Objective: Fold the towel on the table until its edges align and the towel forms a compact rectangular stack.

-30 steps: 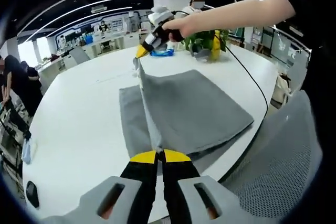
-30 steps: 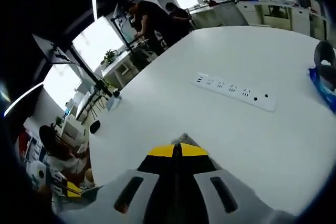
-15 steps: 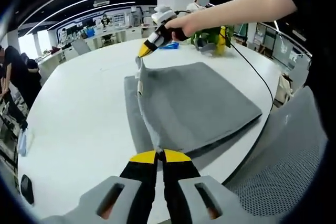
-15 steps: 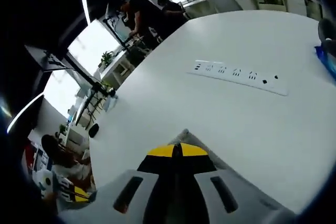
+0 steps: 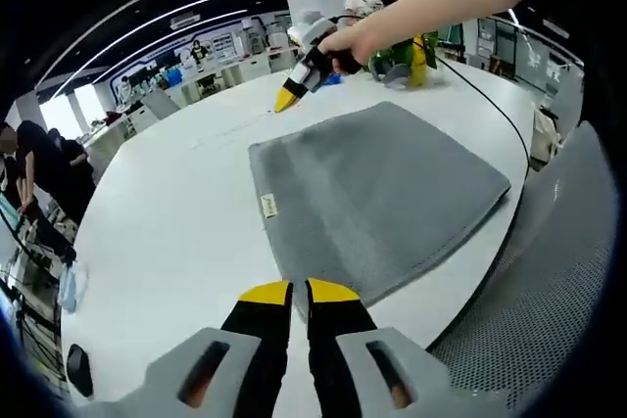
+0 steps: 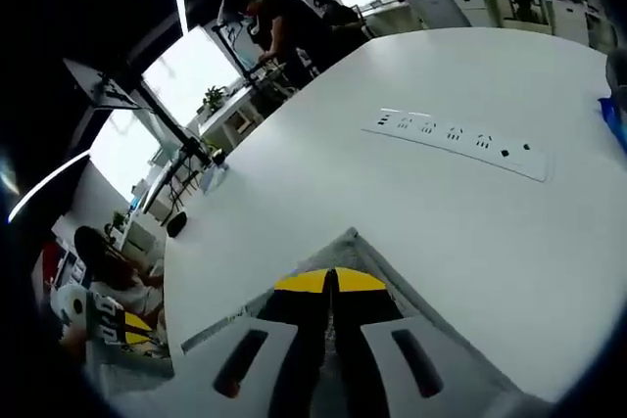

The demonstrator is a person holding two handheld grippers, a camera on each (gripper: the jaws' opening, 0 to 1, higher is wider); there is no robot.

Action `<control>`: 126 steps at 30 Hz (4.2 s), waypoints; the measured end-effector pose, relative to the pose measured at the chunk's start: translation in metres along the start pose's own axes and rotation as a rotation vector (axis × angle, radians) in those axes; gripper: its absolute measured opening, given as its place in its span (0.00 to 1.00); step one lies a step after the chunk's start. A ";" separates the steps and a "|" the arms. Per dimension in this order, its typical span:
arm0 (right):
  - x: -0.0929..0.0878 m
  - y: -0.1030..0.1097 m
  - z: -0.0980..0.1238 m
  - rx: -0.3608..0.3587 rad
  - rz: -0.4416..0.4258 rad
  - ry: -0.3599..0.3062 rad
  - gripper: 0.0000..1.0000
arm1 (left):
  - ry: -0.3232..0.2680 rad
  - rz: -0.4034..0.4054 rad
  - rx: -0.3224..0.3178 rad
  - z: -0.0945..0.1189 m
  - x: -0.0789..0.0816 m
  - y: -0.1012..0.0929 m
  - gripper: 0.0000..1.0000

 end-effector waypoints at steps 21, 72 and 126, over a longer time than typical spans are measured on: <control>-0.061 0.018 0.109 -0.143 0.487 0.172 0.00 | -0.147 -0.112 -0.121 0.000 0.092 -0.059 0.01; -0.177 -0.016 0.136 -0.318 0.538 0.350 0.00 | 0.032 -0.316 -0.466 -0.112 0.063 -0.199 0.14; -0.269 0.014 0.196 -0.352 0.275 0.000 0.00 | 0.213 0.116 -0.536 -0.103 0.052 -0.181 0.08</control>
Point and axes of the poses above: the point that each gripper's makers call its tool centre point, and the gripper's own axes: z roughly backward along the fingers, y roughly to its left, x roughly out of its top, the point moved 10 cm from there along z, roughly backward along the fingers, and after that the axes turned 7 degrees about x, right-handed, at the moved point
